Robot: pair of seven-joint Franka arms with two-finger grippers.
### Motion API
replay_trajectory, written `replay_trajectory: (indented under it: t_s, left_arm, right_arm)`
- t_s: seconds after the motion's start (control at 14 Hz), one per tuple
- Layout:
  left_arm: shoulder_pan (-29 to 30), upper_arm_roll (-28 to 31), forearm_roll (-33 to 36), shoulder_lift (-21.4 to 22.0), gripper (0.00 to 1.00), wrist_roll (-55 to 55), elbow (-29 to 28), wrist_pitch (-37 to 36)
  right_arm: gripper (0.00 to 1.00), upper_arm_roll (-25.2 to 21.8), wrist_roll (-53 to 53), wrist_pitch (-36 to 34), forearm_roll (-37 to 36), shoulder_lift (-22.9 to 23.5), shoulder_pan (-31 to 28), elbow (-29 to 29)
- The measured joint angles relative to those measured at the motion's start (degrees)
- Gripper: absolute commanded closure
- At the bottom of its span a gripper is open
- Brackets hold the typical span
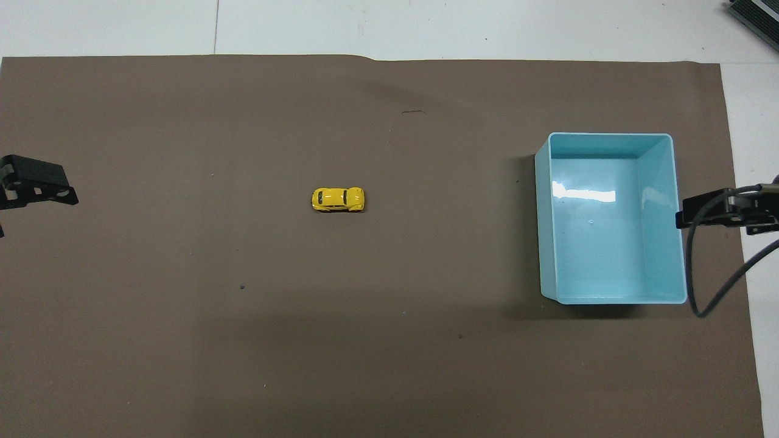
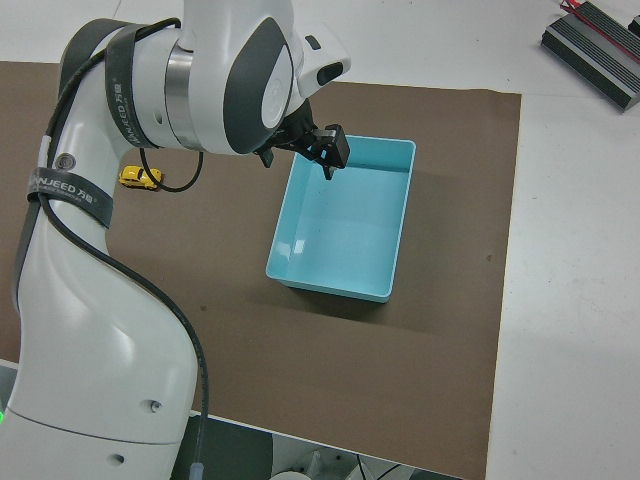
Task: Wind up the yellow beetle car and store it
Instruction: 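Move the left gripper toward the yellow toy car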
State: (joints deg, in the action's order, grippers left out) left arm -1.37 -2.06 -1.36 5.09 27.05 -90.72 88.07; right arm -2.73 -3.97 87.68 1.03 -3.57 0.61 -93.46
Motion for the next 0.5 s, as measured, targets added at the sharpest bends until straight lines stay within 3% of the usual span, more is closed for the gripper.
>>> replay_trajectory:
  t_s: [0.5]
  left_arm:
    - [0.0, -0.28, -1.2, 0.0, 0.0, 19.67, -0.03, -0.68]
  right_arm:
    - [0.0, 0.0, 0.0, 0.0, 0.0, 0.0, 0.0, 0.0]
